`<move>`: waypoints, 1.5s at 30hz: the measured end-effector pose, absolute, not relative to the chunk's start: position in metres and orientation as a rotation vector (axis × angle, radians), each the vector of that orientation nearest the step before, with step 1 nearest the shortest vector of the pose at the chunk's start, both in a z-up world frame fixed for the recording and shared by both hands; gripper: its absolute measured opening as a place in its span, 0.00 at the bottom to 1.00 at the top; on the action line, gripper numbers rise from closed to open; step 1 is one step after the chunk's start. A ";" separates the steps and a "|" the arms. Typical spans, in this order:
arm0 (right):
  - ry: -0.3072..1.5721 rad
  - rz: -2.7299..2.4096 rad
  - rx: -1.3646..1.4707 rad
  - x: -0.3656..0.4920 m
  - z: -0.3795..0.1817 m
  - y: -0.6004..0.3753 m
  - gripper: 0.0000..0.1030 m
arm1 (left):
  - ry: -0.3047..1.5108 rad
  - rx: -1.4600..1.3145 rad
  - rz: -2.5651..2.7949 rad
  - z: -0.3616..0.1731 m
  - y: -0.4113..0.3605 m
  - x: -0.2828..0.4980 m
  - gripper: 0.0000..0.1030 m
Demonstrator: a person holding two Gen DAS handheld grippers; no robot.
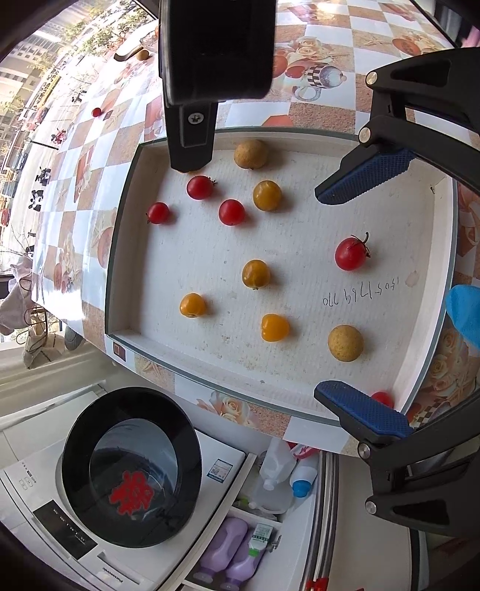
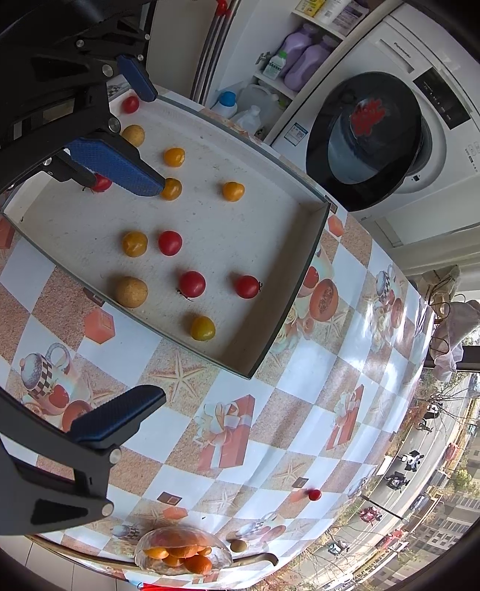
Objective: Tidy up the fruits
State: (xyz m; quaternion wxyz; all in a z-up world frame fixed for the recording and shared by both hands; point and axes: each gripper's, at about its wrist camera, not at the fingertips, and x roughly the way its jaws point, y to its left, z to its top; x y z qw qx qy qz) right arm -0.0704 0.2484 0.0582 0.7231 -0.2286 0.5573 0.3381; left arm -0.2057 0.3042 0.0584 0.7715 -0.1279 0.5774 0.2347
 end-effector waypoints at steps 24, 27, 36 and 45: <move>1.235 0.747 -0.510 -0.071 0.054 0.246 0.99 | 1.259 -0.272 0.496 0.058 0.303 -0.203 0.94; 1.236 0.749 -0.513 -0.071 0.053 0.246 0.99 | 1.260 -0.270 0.493 0.058 0.303 -0.203 0.94; 1.236 0.750 -0.515 -0.072 0.053 0.246 0.99 | 1.264 -0.261 0.498 0.057 0.303 -0.204 0.94; 1.236 0.751 -0.516 -0.072 0.053 0.246 0.99 | 1.258 -0.253 0.502 0.055 0.305 -0.206 0.94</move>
